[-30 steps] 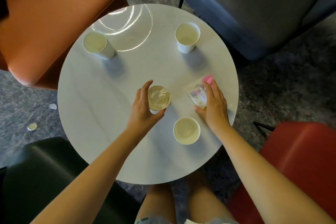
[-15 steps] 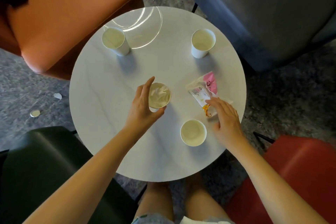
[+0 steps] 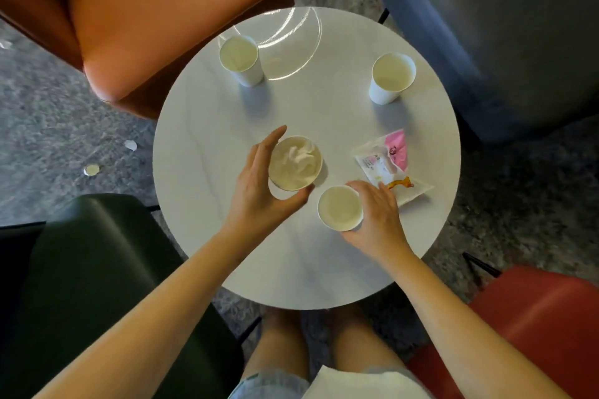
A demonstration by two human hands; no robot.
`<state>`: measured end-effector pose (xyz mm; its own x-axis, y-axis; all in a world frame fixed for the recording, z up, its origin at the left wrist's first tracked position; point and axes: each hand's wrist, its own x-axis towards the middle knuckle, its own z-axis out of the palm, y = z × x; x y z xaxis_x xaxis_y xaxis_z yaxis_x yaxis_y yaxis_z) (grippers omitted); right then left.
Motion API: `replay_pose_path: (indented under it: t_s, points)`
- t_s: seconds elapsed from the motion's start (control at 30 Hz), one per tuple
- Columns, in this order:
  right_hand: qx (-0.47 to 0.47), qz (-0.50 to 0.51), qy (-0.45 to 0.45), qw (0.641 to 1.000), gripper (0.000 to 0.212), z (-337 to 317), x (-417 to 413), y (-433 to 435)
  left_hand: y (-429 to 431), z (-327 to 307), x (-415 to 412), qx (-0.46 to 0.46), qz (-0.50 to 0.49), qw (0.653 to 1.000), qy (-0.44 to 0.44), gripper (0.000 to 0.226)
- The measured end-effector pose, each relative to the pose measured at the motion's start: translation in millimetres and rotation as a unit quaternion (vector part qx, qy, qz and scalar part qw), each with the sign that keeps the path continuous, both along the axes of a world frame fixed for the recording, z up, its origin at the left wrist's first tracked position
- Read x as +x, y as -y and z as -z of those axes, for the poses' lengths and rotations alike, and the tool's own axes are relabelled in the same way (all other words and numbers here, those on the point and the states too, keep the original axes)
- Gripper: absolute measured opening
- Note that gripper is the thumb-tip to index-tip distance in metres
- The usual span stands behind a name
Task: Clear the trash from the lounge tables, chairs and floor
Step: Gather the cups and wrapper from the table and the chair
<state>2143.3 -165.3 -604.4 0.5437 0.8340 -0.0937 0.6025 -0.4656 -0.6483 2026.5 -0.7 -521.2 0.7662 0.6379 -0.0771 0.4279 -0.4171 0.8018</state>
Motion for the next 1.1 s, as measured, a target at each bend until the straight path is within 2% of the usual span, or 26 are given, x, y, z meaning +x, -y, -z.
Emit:
replay_pose_path:
  t_s: [0.1, 0.23, 0.33, 0.5, 0.6, 0.73, 0.83, 0.9, 1.0, 1.1]
  points:
    - [0.010, -0.010, 0.003, 1.000, 0.065, -12, 3, -23, 6, -23, 0, -0.008, -0.003, 1.000, 0.017, 0.086]
    - [0.042, -0.015, 0.021, 0.999, 0.056, -21, 10, -47, 12, -23, 1, 0.010, 0.023, 0.999, -0.026, 0.088]
    - [0.084, -0.022, 0.033, 0.996, 0.061, -29, 9, -63, 9, -21, -2, 0.013, 0.012, 0.999, -0.049, 0.080]
    - [0.113, -0.022, -0.062, 0.991, 0.060, -34, 1, -85, -7, -13, 1, -0.001, 0.013, 0.998, -0.067, 0.077]
    - [0.098, -0.002, -0.155, 0.983, 0.068, -35, 4, -95, -23, -6, 6, -0.014, 0.025, 0.997, -0.078, 0.081]
    - [0.073, -0.008, -0.203, 0.977, 0.075, -37, 14, -106, -45, -1, 13, -0.040, 0.052, 0.993, -0.099, 0.085]
    - [0.048, 0.012, -0.148, 0.988, 0.094, -38, 32, -114, -65, -2, 20, -0.034, 0.055, 0.993, -0.103, 0.078]
    - [0.035, 0.111, -0.076, 0.990, 0.097, -35, 55, -118, -81, -3, 26, -0.029, 0.055, 0.993, -0.100, 0.071]
    - [0.029, 0.278, 0.009, 0.960, 0.092, -26, 91, -124, -103, -4, 34, -0.023, 0.074, 0.992, -0.101, 0.069]
    - [0.036, 0.358, 0.069, 0.930, 0.092, -14, 119, -131, -118, -3, 41, -0.017, 0.099, 0.990, -0.098, 0.070]
